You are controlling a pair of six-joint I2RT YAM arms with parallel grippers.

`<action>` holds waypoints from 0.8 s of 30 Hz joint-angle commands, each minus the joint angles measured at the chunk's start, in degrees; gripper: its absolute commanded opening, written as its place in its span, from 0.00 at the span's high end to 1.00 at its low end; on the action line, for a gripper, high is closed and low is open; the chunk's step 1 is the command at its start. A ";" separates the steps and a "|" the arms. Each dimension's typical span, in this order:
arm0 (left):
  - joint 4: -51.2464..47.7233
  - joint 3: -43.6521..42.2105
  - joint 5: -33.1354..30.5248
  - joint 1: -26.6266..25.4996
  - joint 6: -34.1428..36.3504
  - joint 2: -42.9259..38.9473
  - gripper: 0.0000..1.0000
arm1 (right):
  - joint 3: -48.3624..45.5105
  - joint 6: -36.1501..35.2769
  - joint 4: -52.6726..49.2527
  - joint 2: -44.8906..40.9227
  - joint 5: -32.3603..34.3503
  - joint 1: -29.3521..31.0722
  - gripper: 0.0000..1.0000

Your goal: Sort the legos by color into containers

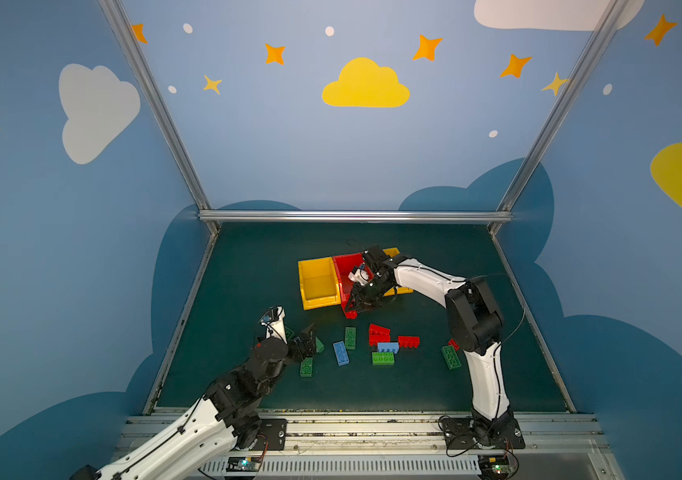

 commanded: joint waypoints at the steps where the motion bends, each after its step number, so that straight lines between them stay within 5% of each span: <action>1: 4.86 1.71 1.97 0.79 0.40 6.53 0.00 | -0.25 -0.23 1.08 -0.63 3.29 0.20 0.69; 14: 21.58 6.83 6.72 4.60 -4.08 34.58 0.01 | -8.51 -0.77 2.99 -5.64 8.74 -0.19 0.67; 24: 27.25 9.94 10.55 5.40 -5.47 47.68 0.03 | -8.85 -1.31 2.37 -7.34 8.84 -0.84 0.65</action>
